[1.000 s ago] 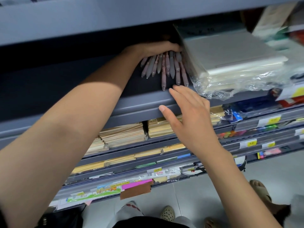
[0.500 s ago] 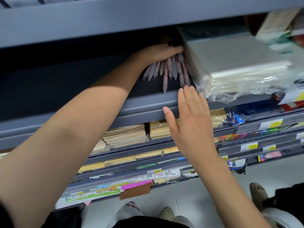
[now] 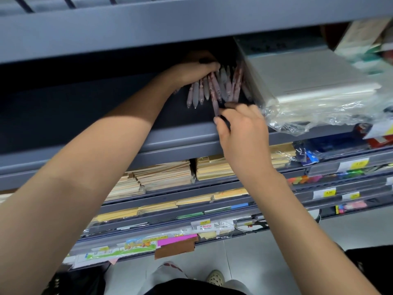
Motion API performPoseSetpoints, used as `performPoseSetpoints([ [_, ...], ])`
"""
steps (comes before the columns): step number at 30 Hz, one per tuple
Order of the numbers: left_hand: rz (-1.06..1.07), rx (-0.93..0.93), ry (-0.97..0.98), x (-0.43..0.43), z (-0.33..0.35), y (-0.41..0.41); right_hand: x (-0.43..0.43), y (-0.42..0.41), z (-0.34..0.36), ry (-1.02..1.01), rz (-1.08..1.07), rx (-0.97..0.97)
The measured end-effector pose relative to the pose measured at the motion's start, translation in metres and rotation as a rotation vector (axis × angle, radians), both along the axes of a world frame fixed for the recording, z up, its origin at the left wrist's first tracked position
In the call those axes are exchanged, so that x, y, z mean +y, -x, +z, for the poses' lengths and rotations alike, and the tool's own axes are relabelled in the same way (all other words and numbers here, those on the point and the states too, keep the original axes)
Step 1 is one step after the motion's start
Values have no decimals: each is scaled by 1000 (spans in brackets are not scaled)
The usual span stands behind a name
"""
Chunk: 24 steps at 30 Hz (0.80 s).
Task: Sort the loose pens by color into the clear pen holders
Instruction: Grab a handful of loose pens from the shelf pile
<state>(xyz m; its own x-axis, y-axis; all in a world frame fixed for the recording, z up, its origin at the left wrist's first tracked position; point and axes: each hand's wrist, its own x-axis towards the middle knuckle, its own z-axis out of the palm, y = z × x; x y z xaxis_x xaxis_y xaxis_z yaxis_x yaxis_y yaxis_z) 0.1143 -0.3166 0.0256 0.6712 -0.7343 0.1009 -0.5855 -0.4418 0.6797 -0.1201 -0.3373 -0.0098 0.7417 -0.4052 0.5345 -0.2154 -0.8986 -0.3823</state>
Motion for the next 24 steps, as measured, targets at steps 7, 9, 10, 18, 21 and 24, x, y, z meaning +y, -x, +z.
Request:
performPoseSetpoints([
  [7, 42, 51, 22, 3, 2, 6, 1, -23, 4, -73, -42, 74],
  [9, 58, 36, 18, 2, 1, 7, -1, -25, 3, -73, -49, 74],
  [10, 64, 32, 20, 2, 1, 6, -1, -24, 3, -93, -35, 56],
  [18, 109, 37, 4, -3, 4, 7, -1, -37, 7, -74, -57, 33],
  [21, 160, 24, 38, -3, 4, 3, 2, -41, 7, -21, -142, 8],
  [24, 180, 14, 33, 1, 4, 1, 0, -44, 7, -5, -191, -1],
])
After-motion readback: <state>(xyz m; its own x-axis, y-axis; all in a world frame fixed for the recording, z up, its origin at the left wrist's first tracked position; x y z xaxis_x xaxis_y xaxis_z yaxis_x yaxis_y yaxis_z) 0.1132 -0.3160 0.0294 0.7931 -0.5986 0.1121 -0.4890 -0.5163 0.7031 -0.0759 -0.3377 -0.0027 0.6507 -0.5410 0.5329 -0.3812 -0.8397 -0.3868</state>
